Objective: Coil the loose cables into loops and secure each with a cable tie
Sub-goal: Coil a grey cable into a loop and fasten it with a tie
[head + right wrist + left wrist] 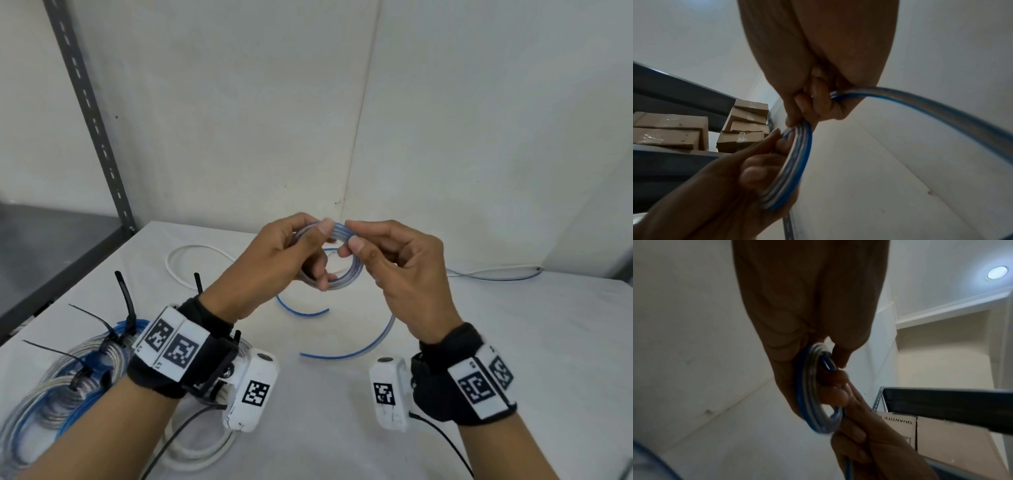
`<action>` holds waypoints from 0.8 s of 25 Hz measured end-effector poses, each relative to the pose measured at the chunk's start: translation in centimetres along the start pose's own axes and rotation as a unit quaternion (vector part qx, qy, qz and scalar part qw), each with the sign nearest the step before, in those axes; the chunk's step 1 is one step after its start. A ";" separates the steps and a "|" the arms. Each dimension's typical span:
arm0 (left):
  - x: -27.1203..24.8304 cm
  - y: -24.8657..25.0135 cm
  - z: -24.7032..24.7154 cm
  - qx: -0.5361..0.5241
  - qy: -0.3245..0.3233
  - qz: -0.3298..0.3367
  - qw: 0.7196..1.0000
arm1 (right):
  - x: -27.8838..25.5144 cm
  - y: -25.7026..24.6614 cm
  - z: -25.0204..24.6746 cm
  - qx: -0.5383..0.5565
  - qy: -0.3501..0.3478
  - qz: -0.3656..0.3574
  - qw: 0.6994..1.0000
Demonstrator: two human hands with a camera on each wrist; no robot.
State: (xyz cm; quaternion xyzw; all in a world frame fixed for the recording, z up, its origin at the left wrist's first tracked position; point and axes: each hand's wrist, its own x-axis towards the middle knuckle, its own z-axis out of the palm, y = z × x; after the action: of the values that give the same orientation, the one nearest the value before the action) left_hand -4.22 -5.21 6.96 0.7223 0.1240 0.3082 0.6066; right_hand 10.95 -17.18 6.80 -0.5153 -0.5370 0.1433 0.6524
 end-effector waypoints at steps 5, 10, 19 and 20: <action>-0.7 0.2 -1.0 0.069 -0.138 -0.063 0.986 | 0.0 -0.3 -1.7 -0.064 -0.153 0.022 0.986; -0.5 0.1 -0.1 0.074 -0.089 -0.010 0.993 | 0.2 0.0 -0.9 -0.079 -0.092 0.006 0.993; 0.5 -0.1 0.1 -0.046 0.092 0.077 0.992 | -0.7 0.1 2.9 0.130 0.091 0.101 0.982; 0.5 -0.2 0.2 -0.060 0.105 0.074 0.990 | -0.8 0.1 3.1 0.133 0.094 0.104 0.981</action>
State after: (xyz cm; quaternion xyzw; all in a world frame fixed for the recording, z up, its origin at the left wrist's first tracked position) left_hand -3.67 -5.02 6.95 0.6553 0.1140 0.4335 0.6080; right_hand 8.03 -16.11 5.91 -0.4883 -0.3933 0.2312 0.7440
